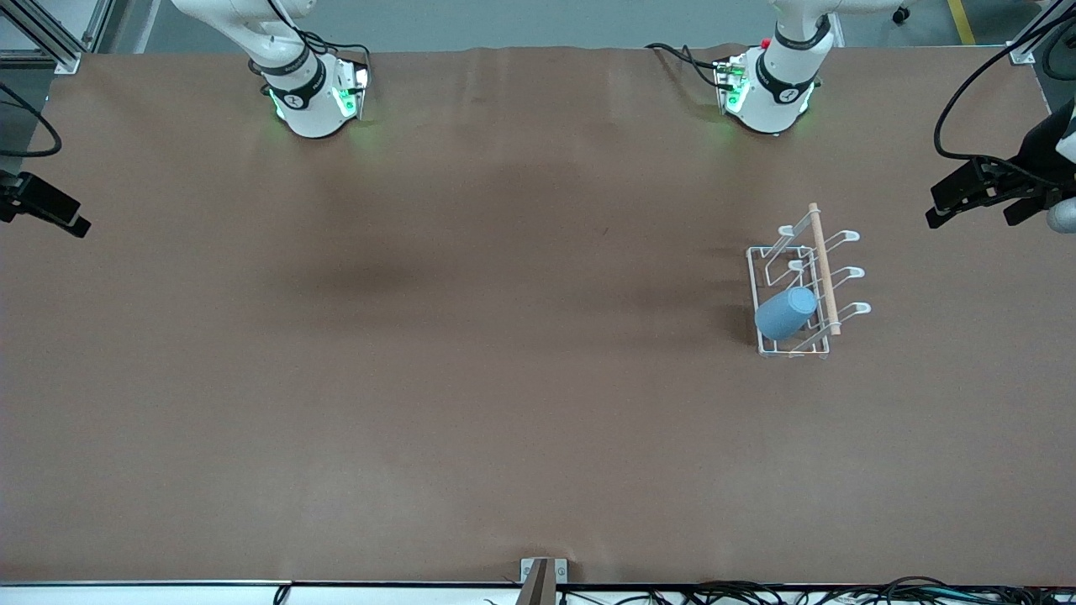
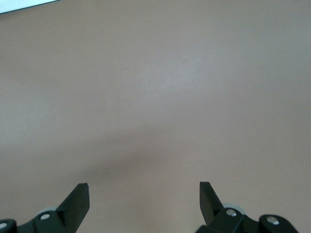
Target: Hang cup on cup holder
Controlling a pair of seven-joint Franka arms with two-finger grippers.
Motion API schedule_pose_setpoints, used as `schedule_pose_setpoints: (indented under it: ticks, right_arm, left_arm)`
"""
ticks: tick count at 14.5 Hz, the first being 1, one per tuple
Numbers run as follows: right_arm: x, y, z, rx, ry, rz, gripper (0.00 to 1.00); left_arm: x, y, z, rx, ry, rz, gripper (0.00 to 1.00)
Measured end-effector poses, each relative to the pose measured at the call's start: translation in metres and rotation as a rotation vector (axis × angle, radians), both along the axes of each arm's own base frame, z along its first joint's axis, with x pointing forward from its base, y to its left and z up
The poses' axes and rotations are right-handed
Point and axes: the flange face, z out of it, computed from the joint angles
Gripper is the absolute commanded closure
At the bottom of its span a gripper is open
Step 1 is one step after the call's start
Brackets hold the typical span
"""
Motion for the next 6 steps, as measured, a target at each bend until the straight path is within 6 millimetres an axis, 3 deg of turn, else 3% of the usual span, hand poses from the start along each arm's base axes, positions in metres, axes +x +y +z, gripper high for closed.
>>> schedule_pose_setpoints:
  ticks: [6]
  right_arm:
    - [-0.0001, 0.0016, -0.0002, -0.001, 0.003, 0.036, 0.0]
  left_arm:
    - [-0.0003, -0.002, -0.0007, 0.001, 0.001, -0.032, 0.01]
